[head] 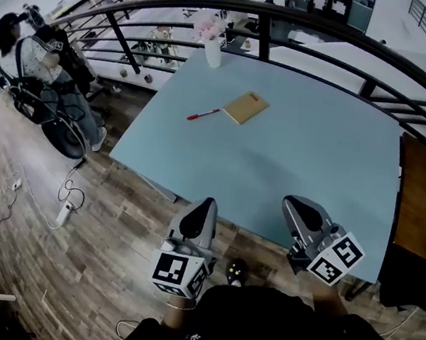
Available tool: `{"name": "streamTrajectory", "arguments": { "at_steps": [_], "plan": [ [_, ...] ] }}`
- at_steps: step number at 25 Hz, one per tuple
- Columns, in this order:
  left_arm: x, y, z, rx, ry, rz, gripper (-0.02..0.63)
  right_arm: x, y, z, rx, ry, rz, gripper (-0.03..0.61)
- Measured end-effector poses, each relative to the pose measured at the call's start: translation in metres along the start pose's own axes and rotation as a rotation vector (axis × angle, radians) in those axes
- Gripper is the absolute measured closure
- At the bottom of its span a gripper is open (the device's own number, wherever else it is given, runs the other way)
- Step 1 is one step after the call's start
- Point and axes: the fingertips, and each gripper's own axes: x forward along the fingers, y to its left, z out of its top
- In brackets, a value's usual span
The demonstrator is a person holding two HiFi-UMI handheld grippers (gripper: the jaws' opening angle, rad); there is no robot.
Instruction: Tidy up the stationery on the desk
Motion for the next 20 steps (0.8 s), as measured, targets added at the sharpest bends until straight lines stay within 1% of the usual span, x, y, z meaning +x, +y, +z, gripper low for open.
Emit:
{"name": "streamTrajectory", "arguments": {
  "at_steps": [9, 11, 13, 16, 20],
  "plan": [
    [0.004, 0.050, 0.006, 0.005, 0.013, -0.013, 0.617, 0.048, 0.004, -0.006, -0.007, -0.002, -0.020, 0.581],
    [0.006, 0.058, 0.005, 0.003, 0.003, -0.016, 0.617, 0.055, 0.004, -0.008, -0.012, 0.002, -0.023, 0.581],
    [0.009, 0.061, 0.001, -0.006, 0.003, -0.017, 0.617, 0.057, 0.001, -0.010, -0.015, 0.007, -0.029, 0.581],
    [0.014, 0.064, -0.010, -0.025, 0.029, -0.021, 0.617, 0.058, -0.004, -0.010, -0.017, 0.015, -0.039, 0.581],
    [0.025, 0.061, -0.003, -0.020, 0.023, -0.033, 0.617, 0.060, -0.014, -0.003, -0.020, 0.015, -0.048, 0.581]
  ]
}}
